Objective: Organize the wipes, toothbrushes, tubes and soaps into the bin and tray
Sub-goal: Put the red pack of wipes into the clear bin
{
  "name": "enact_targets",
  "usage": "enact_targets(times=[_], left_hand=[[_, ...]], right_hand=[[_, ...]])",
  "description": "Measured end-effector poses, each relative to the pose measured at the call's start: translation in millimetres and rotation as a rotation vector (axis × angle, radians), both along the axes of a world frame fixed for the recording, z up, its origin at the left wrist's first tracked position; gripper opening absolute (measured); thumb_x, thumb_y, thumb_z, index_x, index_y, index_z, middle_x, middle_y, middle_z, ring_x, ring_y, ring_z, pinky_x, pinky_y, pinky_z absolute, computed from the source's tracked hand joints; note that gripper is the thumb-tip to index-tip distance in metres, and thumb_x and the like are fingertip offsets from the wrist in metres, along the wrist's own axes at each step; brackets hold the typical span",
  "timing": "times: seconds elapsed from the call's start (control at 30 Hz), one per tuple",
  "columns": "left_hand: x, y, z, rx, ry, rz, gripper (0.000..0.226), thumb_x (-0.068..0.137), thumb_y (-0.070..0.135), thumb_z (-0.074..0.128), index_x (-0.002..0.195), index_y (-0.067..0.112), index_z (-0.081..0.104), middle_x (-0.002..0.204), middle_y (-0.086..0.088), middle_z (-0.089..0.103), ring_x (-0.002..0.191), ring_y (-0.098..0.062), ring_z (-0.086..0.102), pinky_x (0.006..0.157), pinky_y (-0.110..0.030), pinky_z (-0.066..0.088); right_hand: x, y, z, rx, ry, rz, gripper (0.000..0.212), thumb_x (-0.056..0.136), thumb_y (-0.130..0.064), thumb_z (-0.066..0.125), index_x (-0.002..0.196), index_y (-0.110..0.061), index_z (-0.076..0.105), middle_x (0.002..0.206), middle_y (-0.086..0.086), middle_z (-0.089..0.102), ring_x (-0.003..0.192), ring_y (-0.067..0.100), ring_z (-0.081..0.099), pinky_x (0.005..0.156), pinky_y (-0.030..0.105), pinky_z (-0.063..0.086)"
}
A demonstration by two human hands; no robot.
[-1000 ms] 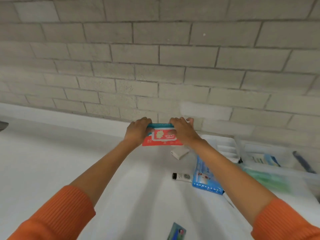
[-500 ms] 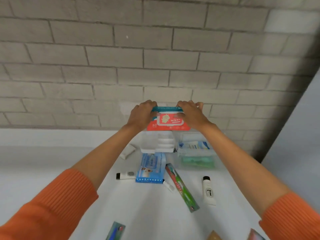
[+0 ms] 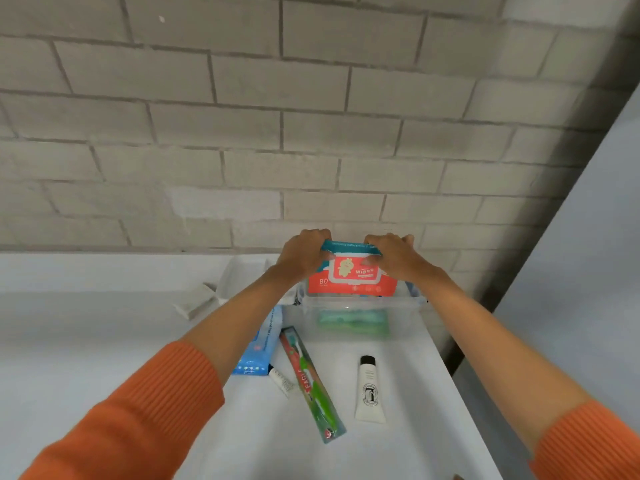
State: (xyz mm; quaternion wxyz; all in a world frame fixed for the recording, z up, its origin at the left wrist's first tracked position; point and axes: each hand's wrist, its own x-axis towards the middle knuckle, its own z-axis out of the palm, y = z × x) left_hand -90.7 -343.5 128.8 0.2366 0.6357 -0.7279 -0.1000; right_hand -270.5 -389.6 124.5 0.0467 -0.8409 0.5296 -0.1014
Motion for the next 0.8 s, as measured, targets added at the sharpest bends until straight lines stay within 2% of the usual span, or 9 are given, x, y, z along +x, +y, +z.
enact_targets(times=[0.1,0.2,0.3,0.5,0.67,0.8], left_hand=[[-3.9,-10.1,-16.4,0.032,-0.028,0.024,0.018,0.09,0.018,0.056,0.102,0.005,0.058,0.101,-0.014,0.069,0.092,-0.029,0.064,0.084,-0.036,0.047],[-4.5,-20.5,-30.3,0.033,-0.035,0.046,0.016,0.089,0.016,0.057,0.102,0.007,0.056,0.107,-0.011,0.067,0.1,-0.028,0.06,0.092,-0.036,0.043],[-1.8,-27.7,-39.1,-0.012,-0.064,0.045,0.021,0.089,0.013,0.057,0.109,0.008,0.053,0.116,-0.009,0.06,0.11,-0.026,0.054,0.098,-0.035,0.037],[19.7,-25.4,-41.1,-0.108,-0.096,0.028,0.028,0.091,0.014,0.053,0.119,0.009,0.05,0.125,-0.009,0.052,0.118,-0.024,0.046,0.1,-0.034,0.034],[39.3,-11.5,-40.0,-0.14,-0.076,0.049,0.026,0.092,0.02,0.054,0.116,0.01,0.053,0.121,-0.007,0.055,0.114,-0.023,0.048,0.097,-0.032,0.035],[52.2,3.5,-35.5,-0.162,-0.072,0.066,0.024,0.092,0.022,0.054,0.114,0.011,0.054,0.118,-0.006,0.057,0.112,-0.022,0.05,0.096,-0.031,0.035]], right_hand=[[-0.1,-17.4,-18.9,0.081,0.062,-0.005,0.023,0.091,-0.031,0.053,0.111,-0.018,0.056,0.114,0.006,0.064,0.113,0.025,0.05,0.092,0.038,0.024],[2.2,-33.9,-32.5,0.113,0.127,-0.006,0.025,0.089,-0.033,0.056,0.111,-0.019,0.056,0.114,0.006,0.063,0.115,0.026,0.048,0.086,0.036,0.022],[5.5,-47.7,-46.8,0.111,0.213,-0.013,0.032,0.087,-0.035,0.059,0.116,-0.023,0.056,0.116,0.006,0.061,0.118,0.026,0.044,0.097,0.04,0.024],[16.7,-59.5,-64.8,0.031,0.272,-0.049,0.032,0.083,-0.033,0.064,0.109,-0.016,0.056,0.12,0.008,0.059,0.122,0.028,0.041,0.105,0.046,0.023],[20.2,-56.0,-70.4,-0.025,0.408,-0.092,0.05,0.084,-0.041,0.06,0.123,-0.012,0.047,0.136,0.01,0.048,0.129,0.029,0.039,0.108,0.048,0.024],[24.8,-43.1,-59.5,-0.105,0.316,-0.127,0.046,0.085,-0.041,0.059,0.12,-0.013,0.049,0.128,0.01,0.054,0.121,0.028,0.045,0.105,0.045,0.027]])
